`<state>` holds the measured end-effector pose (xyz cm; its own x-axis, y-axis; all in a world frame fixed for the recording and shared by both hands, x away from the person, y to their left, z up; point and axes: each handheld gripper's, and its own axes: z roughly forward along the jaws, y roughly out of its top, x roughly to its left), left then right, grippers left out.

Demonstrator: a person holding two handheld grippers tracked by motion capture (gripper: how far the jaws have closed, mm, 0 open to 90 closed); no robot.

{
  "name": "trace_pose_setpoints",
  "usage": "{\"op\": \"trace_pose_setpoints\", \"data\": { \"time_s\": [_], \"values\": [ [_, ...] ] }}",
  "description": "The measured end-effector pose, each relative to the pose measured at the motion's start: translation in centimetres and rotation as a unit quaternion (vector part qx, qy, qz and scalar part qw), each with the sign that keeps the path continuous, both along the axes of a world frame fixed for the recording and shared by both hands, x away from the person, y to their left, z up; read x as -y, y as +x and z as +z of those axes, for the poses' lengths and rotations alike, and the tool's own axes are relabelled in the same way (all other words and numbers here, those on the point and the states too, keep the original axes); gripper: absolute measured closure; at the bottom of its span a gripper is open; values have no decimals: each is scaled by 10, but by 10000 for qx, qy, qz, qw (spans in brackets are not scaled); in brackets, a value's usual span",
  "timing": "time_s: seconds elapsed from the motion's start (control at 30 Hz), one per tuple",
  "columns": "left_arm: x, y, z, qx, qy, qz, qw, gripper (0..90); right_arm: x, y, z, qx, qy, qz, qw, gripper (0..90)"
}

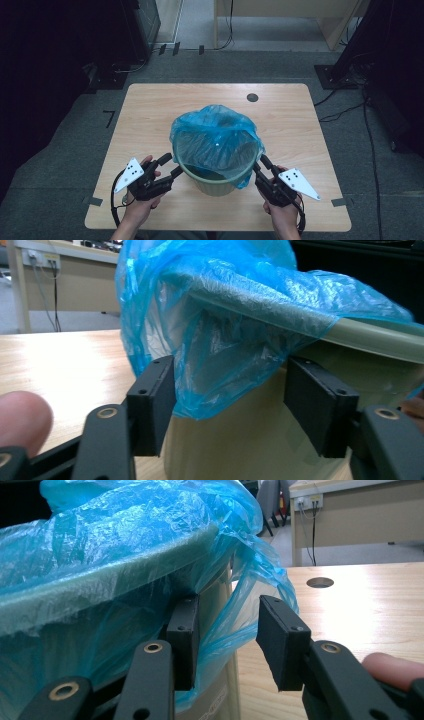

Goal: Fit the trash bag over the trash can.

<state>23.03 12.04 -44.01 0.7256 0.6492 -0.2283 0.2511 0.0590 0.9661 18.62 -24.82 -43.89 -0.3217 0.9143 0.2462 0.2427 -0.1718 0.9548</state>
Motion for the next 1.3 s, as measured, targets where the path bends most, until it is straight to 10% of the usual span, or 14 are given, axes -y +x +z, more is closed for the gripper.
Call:
{"op": "trace_pose_setpoints", "data": {
  "time_s": [0.3, 0.4, 0.57, 0.93, 1.17, 1.3],
  "values": [
    [13, 9, 4, 130, 261, 254, 9993, 866, -11, 36, 5, -152, -112, -77, 9998, 737],
    [16, 8, 3, 57, 301, 316, 9990, 900, -14, 41, 6, -134, -175, -107, 9997, 737],
    [14, 1, -1, 234, 414, 328, 9983, 884, -13, 32, 8, 59, -155, -49, 9998, 692],
    [3, 14, 10, 165, 117, 686, 9974, 397, -9, -7, 1, 765, 15, 1008, 9920, 492],
    [3, 24, 6, -13, 155, 822, 9965, 340, -25, -6, -6, 782, -206, 1262, 9887, 378],
    [1, 28, 6, -11, 24, 658, 9978, 454, -32, -2, -8, 731, -377, 1176, 9896, 517]
  ]
}}
